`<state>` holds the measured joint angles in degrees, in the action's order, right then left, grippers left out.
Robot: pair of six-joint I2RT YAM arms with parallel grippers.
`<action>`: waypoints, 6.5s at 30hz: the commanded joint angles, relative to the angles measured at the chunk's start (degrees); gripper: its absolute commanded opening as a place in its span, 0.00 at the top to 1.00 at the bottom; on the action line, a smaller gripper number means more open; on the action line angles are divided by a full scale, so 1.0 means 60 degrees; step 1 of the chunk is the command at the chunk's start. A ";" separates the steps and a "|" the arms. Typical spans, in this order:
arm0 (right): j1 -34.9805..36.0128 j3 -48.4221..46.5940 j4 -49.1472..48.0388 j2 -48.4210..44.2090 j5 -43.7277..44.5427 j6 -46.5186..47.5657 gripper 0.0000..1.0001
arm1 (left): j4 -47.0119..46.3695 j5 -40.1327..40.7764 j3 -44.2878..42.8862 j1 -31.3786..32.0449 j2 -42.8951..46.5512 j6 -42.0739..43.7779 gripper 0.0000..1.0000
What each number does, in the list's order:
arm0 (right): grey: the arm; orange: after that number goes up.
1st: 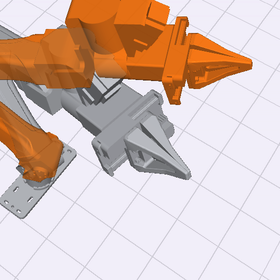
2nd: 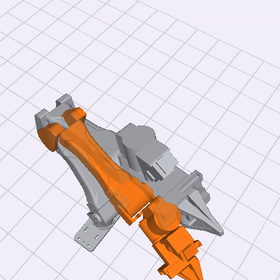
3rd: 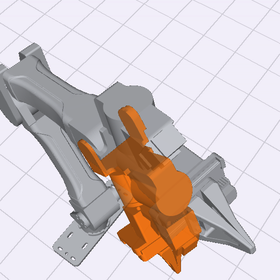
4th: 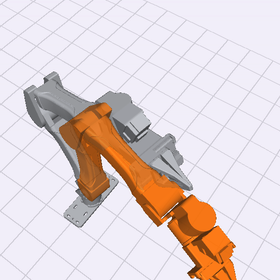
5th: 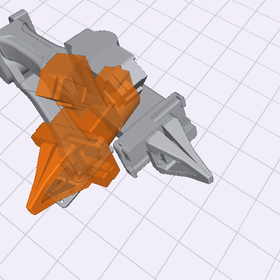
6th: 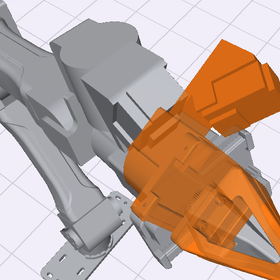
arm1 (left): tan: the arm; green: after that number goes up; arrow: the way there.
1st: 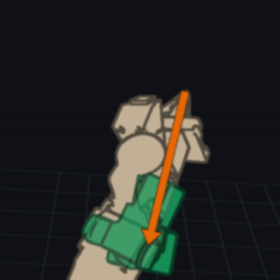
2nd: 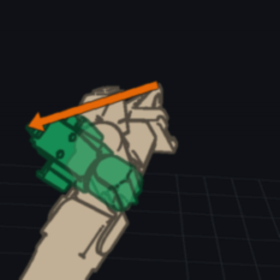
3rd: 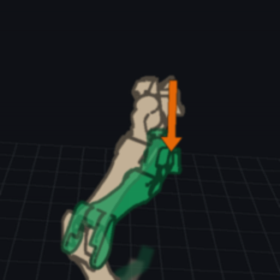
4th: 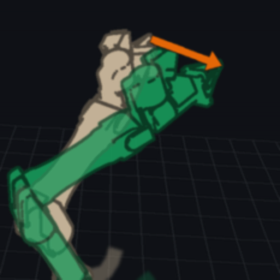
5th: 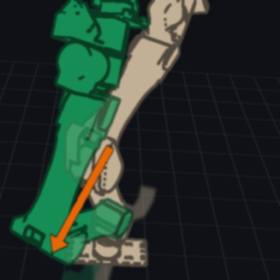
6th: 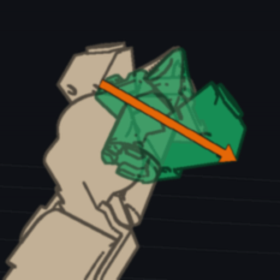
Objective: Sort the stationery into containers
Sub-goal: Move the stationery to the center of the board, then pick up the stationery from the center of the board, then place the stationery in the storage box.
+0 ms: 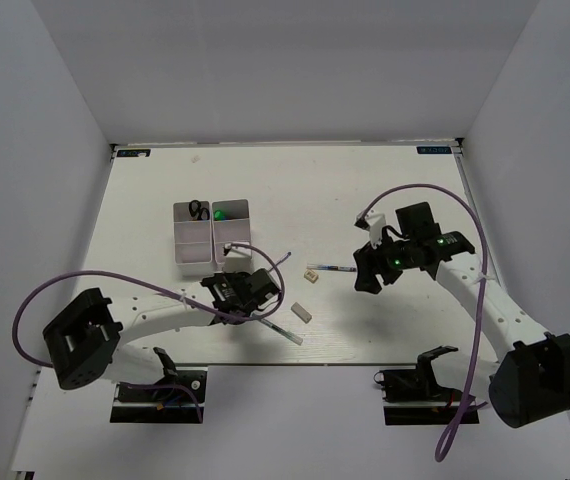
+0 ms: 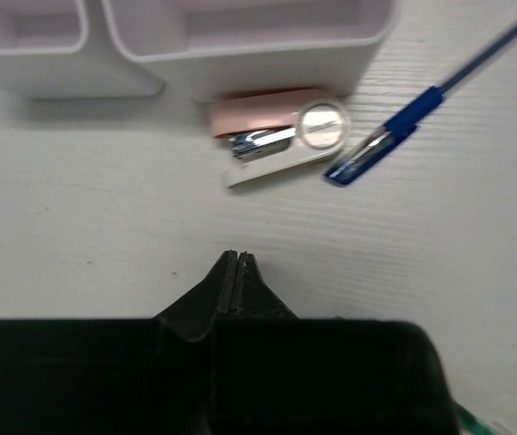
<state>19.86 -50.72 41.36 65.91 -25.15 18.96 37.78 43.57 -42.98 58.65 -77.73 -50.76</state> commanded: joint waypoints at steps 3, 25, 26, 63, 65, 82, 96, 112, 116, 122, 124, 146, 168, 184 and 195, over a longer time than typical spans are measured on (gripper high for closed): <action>-0.0262 0.0118 -0.0404 -0.0262 -0.0526 -0.0142 0.28 | -0.0276 0.0604 0.0892 -0.0473 0.0855 -0.0286 0.99; -0.0965 0.0352 -0.0463 -0.0306 -0.1287 -0.0069 0.28 | -0.3996 0.0473 0.2110 -0.1499 -0.0974 0.0799 0.99; -0.1009 0.0367 -0.0434 -0.0292 -0.1345 -0.0026 0.28 | -0.4171 0.0414 0.2110 -0.1470 -0.1047 0.0799 0.99; -0.1713 0.0455 -0.0331 -0.0291 -0.1815 0.0253 0.28 | -0.3355 -0.1666 -0.0541 0.0230 -0.2499 0.1386 0.76; -0.1713 0.0455 -0.0375 -0.0248 -0.1815 0.0224 0.28 | -0.2475 -0.1535 -0.0629 0.0200 -0.2118 0.0903 0.63; -0.1844 0.0411 -0.0302 -0.0233 -0.1961 0.0194 0.28 | -0.2239 -0.1915 -0.1786 -0.0576 -0.3259 0.0038 0.34; -0.1962 0.0440 -0.0244 -0.0204 -0.2166 0.0326 0.28 | -0.1435 -0.1374 -0.2885 -0.0752 -0.4343 -0.0856 0.36; -0.2108 0.0411 -0.0141 -0.0218 -0.2357 0.0370 0.28 | -0.0862 -0.0861 -0.2973 -0.0577 -0.4476 -0.1398 0.66; -0.2094 0.0411 -0.0127 -0.0189 -0.2386 0.0356 0.28 | -0.0921 -0.0846 -0.2929 -0.0518 -0.4505 -0.1471 0.76; -0.2123 0.0426 -0.0112 -0.0204 -0.2415 0.0356 0.28 | -0.0936 -0.0963 -0.2973 -0.0416 -0.4520 -0.1384 0.87; -0.2152 0.0397 -0.0112 -0.0218 -0.2430 0.0356 0.28 | -0.0979 -0.0948 -0.3017 -0.0328 -0.4432 -0.1310 0.91; -0.2240 0.0426 -0.0053 -0.0321 -0.2562 0.0341 0.28 | 0.0660 -0.0260 -0.4056 0.0391 -0.0641 0.0272 1.00; -0.2269 0.0426 -0.0009 -0.0497 -0.2767 0.0312 0.28 | 0.3810 -0.7027 -0.4540 -0.7255 0.1047 0.0344 1.00; -0.2314 0.0484 -0.0024 -0.0541 -0.2782 0.0414 0.28 | 0.4031 -0.8037 -0.5331 -0.8662 -0.0520 0.0799 1.00; -0.2372 0.0514 0.0006 -0.0555 -0.2869 0.0473 0.28 | 0.4177 -0.8389 -0.5902 -0.9233 -0.1604 0.1136 1.00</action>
<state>6.02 -48.10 40.53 64.03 -40.73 21.21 62.65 -4.60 -75.66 4.21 -87.24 -44.97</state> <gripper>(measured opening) 0.723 0.311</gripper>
